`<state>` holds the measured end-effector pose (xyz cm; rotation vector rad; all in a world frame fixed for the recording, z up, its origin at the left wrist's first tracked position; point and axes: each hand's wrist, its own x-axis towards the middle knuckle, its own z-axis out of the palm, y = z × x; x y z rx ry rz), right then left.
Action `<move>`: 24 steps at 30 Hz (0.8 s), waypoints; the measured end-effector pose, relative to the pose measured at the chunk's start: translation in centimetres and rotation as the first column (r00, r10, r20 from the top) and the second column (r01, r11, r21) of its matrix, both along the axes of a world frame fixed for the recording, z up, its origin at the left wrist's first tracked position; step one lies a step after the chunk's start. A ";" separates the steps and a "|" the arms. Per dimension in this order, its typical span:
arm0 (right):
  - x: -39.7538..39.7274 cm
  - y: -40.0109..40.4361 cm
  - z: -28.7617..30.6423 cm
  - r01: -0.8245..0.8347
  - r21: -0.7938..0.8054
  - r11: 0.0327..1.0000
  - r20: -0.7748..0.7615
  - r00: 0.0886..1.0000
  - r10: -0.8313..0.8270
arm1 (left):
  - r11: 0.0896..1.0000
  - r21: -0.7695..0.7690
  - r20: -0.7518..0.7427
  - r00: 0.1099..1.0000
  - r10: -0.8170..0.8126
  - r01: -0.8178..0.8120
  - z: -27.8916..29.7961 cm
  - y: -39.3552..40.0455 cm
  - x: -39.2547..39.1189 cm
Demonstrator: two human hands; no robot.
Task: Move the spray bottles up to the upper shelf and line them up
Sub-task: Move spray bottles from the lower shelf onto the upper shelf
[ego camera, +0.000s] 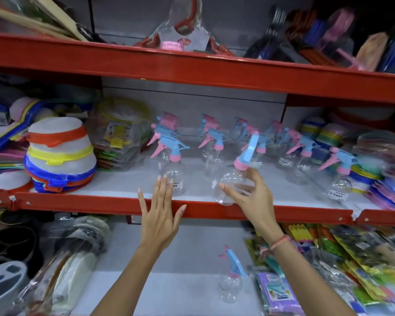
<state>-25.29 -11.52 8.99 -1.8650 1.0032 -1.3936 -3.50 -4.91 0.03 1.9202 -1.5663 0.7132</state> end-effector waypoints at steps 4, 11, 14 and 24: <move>1.3 -3.4 -0.6 0.048 -0.005 0.999 -0.100 0.994 -0.048 | 0.999 -0.007 0.024 0.999 0.032 -0.031 -1.3 -0.5 0.3; 2.4 -5.8 -1.7 0.048 0.006 0.999 -0.234 0.971 -0.045 | 0.999 -0.021 0.078 0.996 0.052 -0.050 -2.1 -0.9 1.0; 2.5 -5.9 -2.0 0.051 -0.007 0.999 -0.265 0.963 -0.051 | 0.998 -0.021 0.083 0.995 0.052 -0.051 -2.2 -1.0 1.0; 6.5 -4.1 -2.0 0.346 -0.182 0.920 -0.203 0.902 -0.380 | 0.999 -0.012 0.082 0.995 0.048 -0.047 -2.3 -1.0 1.2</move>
